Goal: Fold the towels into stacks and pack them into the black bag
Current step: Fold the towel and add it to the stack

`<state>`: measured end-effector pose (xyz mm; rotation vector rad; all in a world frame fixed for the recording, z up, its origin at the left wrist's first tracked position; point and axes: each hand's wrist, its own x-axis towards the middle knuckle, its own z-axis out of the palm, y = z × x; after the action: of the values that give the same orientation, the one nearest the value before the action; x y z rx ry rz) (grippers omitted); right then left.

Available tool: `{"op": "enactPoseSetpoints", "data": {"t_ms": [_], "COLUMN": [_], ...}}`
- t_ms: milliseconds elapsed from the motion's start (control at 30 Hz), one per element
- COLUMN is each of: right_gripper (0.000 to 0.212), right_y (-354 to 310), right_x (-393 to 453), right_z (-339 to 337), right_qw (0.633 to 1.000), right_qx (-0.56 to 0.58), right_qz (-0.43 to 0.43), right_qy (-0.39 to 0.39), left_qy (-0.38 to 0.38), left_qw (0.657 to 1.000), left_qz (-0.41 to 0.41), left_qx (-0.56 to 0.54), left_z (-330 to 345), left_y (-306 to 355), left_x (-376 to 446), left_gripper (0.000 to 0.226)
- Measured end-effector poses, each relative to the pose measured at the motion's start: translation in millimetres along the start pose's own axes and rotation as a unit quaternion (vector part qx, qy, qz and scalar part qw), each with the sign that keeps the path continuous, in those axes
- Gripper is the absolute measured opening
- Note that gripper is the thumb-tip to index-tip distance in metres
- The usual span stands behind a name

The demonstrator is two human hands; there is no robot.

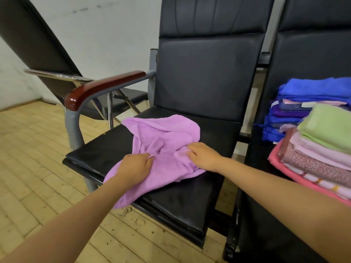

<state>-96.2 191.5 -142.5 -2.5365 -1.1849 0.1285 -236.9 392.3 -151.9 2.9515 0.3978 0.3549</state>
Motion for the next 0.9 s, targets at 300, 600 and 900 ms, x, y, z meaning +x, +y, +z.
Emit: {"op": "enactPoseSetpoints", "data": {"t_ms": [300, 600, 900], "right_gripper": [0.034, 0.039, 0.033], "right_y": [-15.2, -19.6, -0.6], "right_x": [-11.0, -11.2, 6.3], "right_z": [9.2, -18.6, 6.6], "right_qw": [0.996, 0.994, 0.992], "right_qx": [-0.035, 0.093, -0.113], "right_qz": [-0.053, -0.008, -0.016], "right_qy": [-0.056, -0.051, -0.047], "left_qy": [-0.061, 0.004, -0.018], "left_qw": [0.997, 0.995, 0.998], "left_qz": [-0.035, -0.056, -0.053], "left_qx": [-0.045, -0.079, -0.005], "left_z": [-12.7, -39.1, -4.6], "left_y": [8.0, 11.1, -17.6], "left_x": [-17.7, -12.7, -0.7], "left_gripper": [0.046, 0.040, 0.039]}}
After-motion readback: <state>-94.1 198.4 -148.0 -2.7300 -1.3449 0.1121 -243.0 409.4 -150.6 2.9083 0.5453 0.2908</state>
